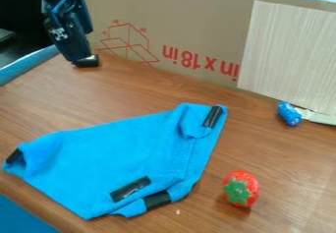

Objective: Unfolds the cloth from left to right

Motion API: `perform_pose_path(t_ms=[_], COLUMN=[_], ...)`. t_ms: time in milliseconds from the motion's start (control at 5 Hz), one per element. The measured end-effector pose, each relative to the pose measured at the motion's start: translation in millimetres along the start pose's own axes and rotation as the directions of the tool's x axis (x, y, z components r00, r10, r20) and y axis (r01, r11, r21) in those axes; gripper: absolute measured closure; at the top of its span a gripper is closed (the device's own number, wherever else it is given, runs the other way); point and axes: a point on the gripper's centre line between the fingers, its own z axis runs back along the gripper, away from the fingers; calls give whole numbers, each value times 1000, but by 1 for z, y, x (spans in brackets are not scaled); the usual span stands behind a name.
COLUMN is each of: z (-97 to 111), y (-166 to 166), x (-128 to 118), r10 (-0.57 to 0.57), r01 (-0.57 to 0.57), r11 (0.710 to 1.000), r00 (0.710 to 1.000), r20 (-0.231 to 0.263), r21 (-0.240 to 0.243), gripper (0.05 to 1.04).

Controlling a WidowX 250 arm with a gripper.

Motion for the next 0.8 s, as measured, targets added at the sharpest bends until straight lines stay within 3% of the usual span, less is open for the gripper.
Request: perform_pose_path(t_ms=[200, 600, 800], z=[-7, -42, -60], y=[-1, -28, -50], x=[-2, -5, -4], r10=[11, 29, -14], r01=[-11, -35, 0], r11=[1000, 996, 993], r00=[1000, 997, 992], r20=[-7, -72, -122], r21=[-22, -79, -119], gripper=[84, 84, 84])
